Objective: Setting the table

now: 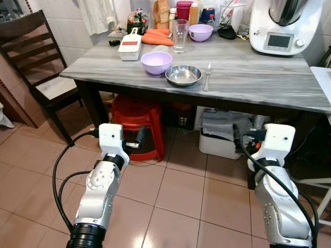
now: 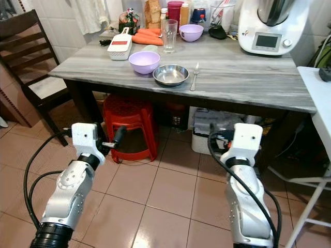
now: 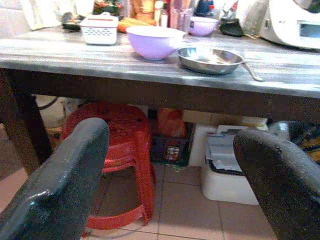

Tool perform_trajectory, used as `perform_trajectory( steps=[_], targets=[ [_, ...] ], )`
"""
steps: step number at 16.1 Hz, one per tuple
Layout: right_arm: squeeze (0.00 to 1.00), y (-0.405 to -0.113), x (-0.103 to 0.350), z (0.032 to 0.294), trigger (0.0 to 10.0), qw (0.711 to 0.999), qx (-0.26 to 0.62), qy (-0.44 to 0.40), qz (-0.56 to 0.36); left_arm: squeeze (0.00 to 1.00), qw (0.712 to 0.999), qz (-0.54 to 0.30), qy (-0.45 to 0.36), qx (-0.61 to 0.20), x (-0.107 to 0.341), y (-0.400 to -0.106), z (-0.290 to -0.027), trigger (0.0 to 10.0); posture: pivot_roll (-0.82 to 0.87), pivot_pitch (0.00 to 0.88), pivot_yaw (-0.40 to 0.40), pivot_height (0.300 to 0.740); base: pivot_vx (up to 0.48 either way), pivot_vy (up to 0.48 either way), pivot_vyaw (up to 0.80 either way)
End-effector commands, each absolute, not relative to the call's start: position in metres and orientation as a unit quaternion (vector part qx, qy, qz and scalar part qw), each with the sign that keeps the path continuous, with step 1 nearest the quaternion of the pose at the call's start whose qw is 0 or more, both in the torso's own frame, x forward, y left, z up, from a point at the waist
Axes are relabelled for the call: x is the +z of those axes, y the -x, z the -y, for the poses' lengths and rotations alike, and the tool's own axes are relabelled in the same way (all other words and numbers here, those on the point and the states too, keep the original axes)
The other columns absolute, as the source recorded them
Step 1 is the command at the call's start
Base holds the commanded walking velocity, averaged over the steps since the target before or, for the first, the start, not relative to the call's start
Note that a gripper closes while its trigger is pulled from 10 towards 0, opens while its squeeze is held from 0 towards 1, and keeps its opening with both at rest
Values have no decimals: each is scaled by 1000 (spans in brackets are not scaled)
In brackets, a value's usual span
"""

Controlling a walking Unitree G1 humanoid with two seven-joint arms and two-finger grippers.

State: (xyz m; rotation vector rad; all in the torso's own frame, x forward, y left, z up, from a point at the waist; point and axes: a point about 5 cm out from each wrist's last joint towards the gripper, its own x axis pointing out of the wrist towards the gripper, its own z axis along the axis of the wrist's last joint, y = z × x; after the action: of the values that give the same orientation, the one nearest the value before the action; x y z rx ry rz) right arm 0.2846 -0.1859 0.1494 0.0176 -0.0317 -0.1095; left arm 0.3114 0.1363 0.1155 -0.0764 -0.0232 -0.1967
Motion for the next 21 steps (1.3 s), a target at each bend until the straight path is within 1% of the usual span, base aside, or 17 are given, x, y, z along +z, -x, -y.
perform_trajectory(
  steps=[1,10,16,21],
  targets=[
    [0,-286,152,185,10000,998,-55,-9,22,0,995,15,35,-96,117,-311,-139,10000,-131,24,49,740,0,-289,0],
    [0,-285,150,184,10000,998,-61,-18,22,0,994,17,35,-104,120,-314,-139,10000,-133,24,61,740,0,-284,0],
    [0,-285,150,184,10000,998,-61,-18,21,0,994,15,36,-105,119,-313,-138,10000,-134,29,59,740,0,-285,-444],
    [0,-284,149,184,10000,998,-62,-18,21,0,993,16,37,-108,120,-314,-136,10000,-136,30,65,740,0,-283,0]
  ],
)
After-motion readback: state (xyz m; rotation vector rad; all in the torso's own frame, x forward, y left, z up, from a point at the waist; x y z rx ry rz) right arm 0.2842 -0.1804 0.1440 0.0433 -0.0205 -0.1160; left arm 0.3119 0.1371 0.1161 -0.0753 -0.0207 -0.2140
